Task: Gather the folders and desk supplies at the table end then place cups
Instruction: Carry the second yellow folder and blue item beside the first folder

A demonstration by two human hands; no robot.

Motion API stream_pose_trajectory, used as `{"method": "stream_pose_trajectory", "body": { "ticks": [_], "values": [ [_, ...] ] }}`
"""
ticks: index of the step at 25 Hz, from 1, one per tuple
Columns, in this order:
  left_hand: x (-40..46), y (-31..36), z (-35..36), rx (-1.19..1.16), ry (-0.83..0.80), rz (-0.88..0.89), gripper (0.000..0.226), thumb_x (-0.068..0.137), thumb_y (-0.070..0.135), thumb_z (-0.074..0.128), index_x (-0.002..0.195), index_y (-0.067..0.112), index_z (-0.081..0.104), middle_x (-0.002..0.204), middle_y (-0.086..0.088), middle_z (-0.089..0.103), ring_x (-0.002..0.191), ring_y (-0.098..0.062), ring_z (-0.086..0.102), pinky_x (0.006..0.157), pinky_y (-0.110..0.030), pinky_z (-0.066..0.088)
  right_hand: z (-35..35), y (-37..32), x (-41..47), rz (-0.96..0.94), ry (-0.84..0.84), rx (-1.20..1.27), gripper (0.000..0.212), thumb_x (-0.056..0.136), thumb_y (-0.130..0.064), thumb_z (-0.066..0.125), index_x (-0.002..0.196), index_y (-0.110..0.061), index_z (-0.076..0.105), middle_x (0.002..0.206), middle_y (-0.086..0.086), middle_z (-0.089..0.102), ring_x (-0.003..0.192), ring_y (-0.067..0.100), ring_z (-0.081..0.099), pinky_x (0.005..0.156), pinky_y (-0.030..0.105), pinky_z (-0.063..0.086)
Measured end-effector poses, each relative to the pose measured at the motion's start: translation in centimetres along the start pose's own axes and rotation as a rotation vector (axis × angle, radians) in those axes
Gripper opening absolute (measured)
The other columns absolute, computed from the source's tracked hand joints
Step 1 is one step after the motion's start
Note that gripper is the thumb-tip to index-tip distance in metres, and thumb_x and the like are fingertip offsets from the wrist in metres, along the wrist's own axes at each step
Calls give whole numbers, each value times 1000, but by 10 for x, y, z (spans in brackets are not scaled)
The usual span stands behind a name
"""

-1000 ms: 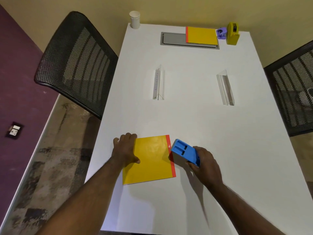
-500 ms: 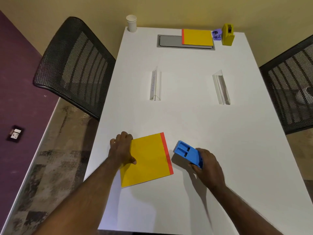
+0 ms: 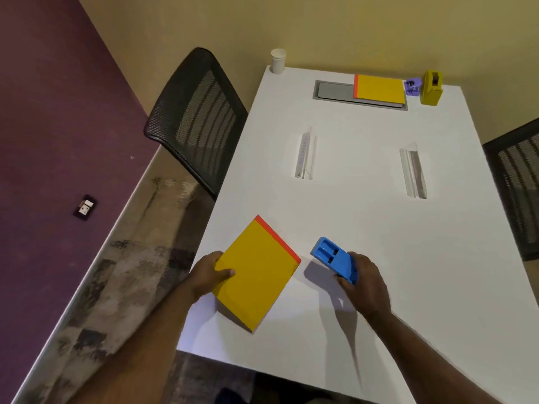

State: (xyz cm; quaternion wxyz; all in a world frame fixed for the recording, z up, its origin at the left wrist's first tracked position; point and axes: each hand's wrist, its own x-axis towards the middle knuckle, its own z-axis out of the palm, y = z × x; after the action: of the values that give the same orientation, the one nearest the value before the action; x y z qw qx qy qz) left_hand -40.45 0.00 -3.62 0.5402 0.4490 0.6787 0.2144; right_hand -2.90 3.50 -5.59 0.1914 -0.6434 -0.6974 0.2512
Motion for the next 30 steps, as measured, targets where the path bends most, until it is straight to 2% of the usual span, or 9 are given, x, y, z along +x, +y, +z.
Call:
{"method": "stream_pose_trajectory", "body": {
  "ticks": [3,8,12,13,16,20,22,26,30],
  "values": [
    [-45,-26,-9,-211,119,10,25,93,8,59,116,14,53,111,-7,63,92,-13,64,64,-17,53,16,-31,-1,-73,-24,-46,60,76,-28,80,126,-14,51,116,4,62,100,19,58,77,28,51],
    [-136,-82,-43,-409,370,42,24,91,1,60,105,20,58,100,-1,68,86,-11,67,62,-17,54,61,-111,-31,-204,-75,-81,65,73,-31,82,127,-15,50,114,4,62,96,19,58,73,27,48],
    [-213,-144,-80,-500,554,52,31,91,4,60,122,11,56,113,-8,67,100,-23,66,87,-42,55,103,-181,-63,-292,-87,-77,65,73,-34,81,127,-16,49,113,4,60,96,21,57,71,29,45],
    [-232,-159,-89,-527,599,55,32,91,6,61,123,12,56,113,-6,68,101,-24,67,86,-43,55,114,-200,-71,-307,-91,-66,65,74,-35,80,127,-15,49,113,3,60,96,21,57,71,29,44],
    [-281,-199,-111,-633,717,69,30,92,10,61,121,17,58,109,1,70,91,-12,71,67,-26,58,144,-253,-91,-388,-110,-16,61,74,-33,81,124,-14,52,111,4,61,94,23,59,71,28,41],
    [-326,-239,-145,-708,867,57,35,91,17,63,125,17,56,111,-6,71,95,-31,70,72,-47,59,181,-311,-103,-462,-130,30,58,73,-37,80,121,-19,53,110,1,62,96,23,60,71,28,42],
    [-337,-252,-165,-745,916,74,31,90,17,64,120,21,59,108,-4,73,94,-28,71,70,-45,60,200,-341,-101,-479,-150,56,58,72,-40,79,121,-20,54,110,0,62,97,21,59,72,28,43],
    [-339,-266,-208,-732,958,109,25,83,26,67,107,32,65,105,2,74,87,-19,72,62,-29,57,241,-389,-90,-486,-152,76,63,71,-43,80,122,-16,56,114,2,62,101,22,59,76,29,45],
    [-315,-278,-264,-725,922,118,32,82,31,69,114,33,63,115,1,71,104,-25,68,84,-48,55,279,-423,-58,-433,-162,71,64,71,-50,76,123,-21,54,114,-2,62,101,17,58,75,28,45]
  ]
}}
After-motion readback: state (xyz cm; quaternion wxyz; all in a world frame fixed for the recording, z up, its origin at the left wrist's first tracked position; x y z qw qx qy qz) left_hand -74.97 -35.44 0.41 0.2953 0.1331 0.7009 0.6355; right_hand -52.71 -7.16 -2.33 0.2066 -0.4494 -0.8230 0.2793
